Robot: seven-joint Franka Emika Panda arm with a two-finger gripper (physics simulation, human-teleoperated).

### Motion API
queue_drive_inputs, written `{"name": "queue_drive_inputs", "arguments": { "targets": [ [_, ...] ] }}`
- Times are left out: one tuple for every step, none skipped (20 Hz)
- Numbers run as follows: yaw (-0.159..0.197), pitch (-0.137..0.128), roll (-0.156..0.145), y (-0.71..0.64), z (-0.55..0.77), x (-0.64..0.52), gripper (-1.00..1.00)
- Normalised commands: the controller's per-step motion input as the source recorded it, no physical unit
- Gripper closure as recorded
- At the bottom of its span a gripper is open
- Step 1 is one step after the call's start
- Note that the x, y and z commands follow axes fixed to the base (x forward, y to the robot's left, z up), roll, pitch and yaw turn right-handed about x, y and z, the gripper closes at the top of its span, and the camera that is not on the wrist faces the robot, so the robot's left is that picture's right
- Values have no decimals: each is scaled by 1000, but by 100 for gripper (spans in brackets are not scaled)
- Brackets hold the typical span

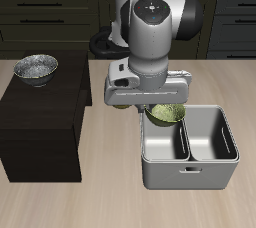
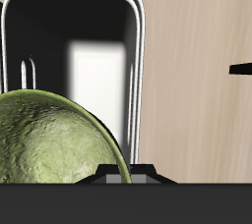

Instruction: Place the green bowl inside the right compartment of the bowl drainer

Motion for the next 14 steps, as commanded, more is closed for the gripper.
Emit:
{"name": "queue_drive_inputs", "arguments": {
  "targets": [
    [-38, 64, 48, -21, -219, 16, -100],
    [22, 140, -63, -13, -163, -14, -100],
    [-5, -38, -4, -100, -150, 23, -100],
    [9, -3, 45, 25, -70, 5, -100],
    [-4, 14, 34, -56, -88, -8, -100],
    [7, 12, -21, -54, -77, -17, -100],
    [0, 22, 1, -43, -123, -35, -100],
    [-2, 1, 4, -22, -13, 34, -100],
    [39, 3, 6, -12, -109, -16, -100],
    [-22, 19, -18, -61, -34, -5, -100],
    [63, -49, 13, 59, 109, -78, -100],
    [-4, -13, -13, -71, 49, -11, -100],
    [10, -25, -36, -59, 133, -98, -100],
    [29, -55, -39, -7, 211, -147, -100]
  ]
}}
